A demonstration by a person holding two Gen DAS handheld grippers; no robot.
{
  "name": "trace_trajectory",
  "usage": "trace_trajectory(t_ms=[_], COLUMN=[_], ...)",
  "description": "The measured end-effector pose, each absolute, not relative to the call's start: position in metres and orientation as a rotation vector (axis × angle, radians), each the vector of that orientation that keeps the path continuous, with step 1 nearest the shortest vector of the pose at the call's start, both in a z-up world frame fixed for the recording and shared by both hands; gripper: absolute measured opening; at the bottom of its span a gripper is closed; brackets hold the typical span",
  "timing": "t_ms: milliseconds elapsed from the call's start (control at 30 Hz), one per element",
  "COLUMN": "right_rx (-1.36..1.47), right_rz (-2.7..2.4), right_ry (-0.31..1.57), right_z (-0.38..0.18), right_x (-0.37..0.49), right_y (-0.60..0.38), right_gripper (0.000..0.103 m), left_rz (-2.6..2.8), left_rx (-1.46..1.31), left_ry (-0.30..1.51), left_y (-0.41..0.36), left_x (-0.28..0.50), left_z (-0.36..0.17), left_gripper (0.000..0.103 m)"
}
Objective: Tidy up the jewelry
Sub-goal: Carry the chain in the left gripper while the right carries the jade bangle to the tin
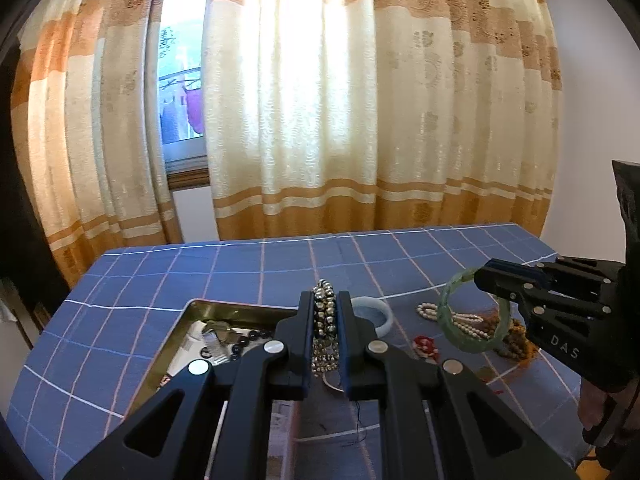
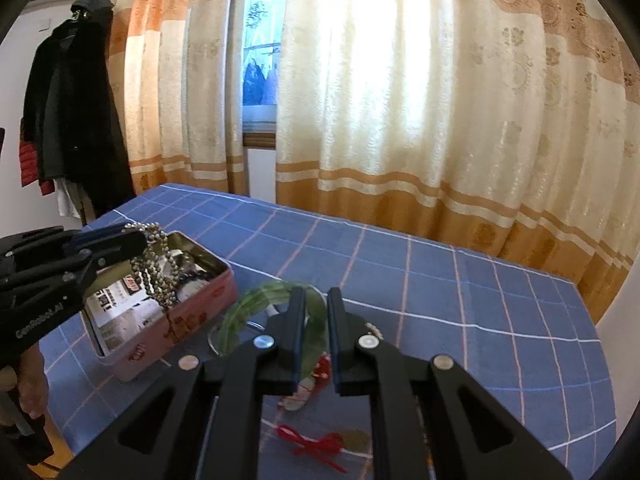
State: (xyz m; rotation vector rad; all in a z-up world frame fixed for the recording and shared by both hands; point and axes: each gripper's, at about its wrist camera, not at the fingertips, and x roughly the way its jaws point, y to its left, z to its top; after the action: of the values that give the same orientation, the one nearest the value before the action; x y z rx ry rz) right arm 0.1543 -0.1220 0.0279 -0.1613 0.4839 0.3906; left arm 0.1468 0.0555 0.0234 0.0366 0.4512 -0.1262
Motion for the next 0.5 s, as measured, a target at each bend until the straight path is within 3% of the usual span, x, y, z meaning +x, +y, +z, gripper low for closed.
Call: trace_trajectory(t_ms=[500], right_rx=[-0.190], right_rz=[0.455], right_ry=[0.464], right_z=[0.034], right_x=[0.152], right_y=[-0.086], right_gripper=[0.013], left_rz=[-0.068], left_rx=[0.020], left_ry=[0.434], left_y=[0.087], left_x=[0.142], left_z=[0.029], left_gripper=[0.010])
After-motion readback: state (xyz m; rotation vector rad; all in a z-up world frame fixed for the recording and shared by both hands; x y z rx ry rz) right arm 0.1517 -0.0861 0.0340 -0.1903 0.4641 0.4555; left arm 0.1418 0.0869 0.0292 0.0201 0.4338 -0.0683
